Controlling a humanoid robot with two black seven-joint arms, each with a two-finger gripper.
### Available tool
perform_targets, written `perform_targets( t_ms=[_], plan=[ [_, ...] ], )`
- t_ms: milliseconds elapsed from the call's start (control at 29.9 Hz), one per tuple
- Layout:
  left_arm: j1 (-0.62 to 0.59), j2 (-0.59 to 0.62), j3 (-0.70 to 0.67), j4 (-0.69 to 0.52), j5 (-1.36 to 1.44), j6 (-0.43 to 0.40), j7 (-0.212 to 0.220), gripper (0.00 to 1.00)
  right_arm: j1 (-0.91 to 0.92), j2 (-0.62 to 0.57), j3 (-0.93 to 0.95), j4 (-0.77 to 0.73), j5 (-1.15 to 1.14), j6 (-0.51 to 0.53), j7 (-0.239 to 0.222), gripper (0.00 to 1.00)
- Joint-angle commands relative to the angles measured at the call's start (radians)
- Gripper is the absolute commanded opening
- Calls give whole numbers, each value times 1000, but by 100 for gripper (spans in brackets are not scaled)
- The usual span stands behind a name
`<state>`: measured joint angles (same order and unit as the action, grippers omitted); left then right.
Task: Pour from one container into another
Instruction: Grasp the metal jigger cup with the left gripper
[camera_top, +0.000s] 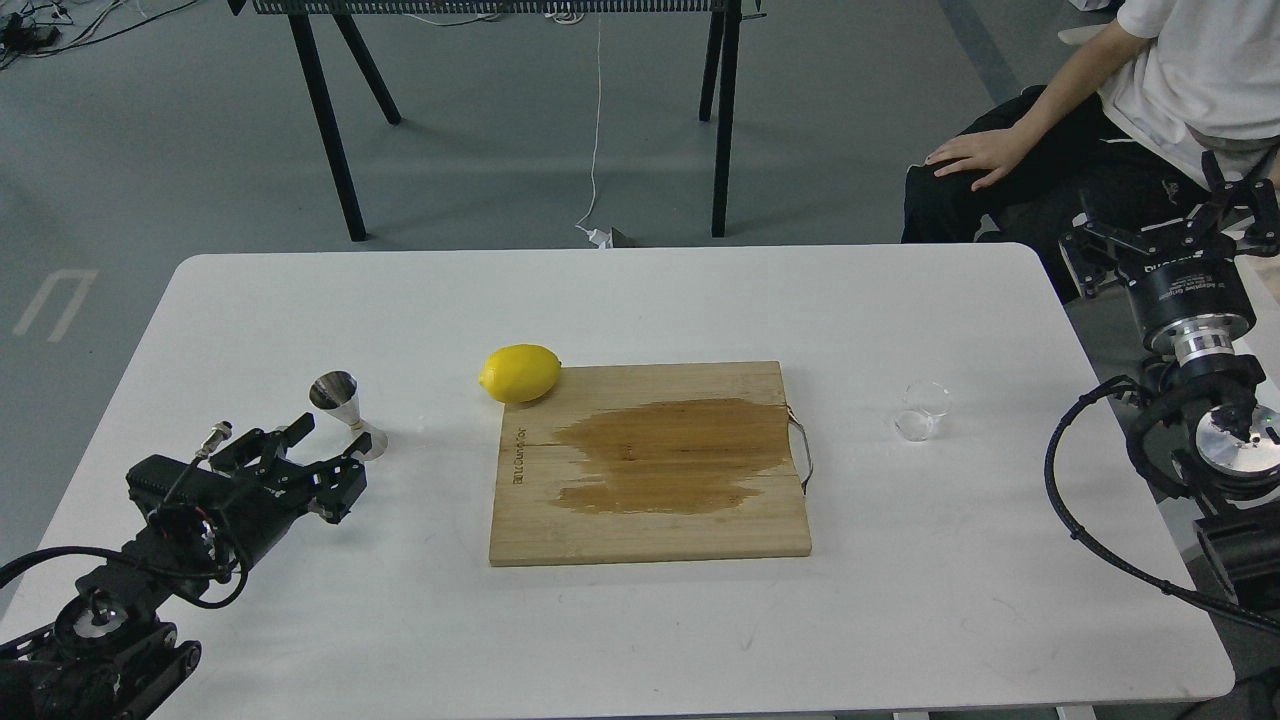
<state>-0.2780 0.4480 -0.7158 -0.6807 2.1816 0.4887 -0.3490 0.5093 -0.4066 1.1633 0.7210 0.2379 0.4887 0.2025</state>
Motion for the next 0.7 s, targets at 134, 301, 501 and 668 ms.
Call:
perform_targets(
  t_ms=[134,301,501,668],
  plan=[
    [-30,-29,2,53,0,0,-1,58,1,0,1,2,0,0,0,100],
    [-50,-48,15,79,0,0,1,57,1,0,-1,2,0,0,0,100],
    [-89,-68,15,144,0,0,-1,55,1,0,-4,2,-2,0,0,100],
    [-90,-71,15,144,0,0,-1,48,1,0,-19,2,-6,0,0,100]
  ],
)
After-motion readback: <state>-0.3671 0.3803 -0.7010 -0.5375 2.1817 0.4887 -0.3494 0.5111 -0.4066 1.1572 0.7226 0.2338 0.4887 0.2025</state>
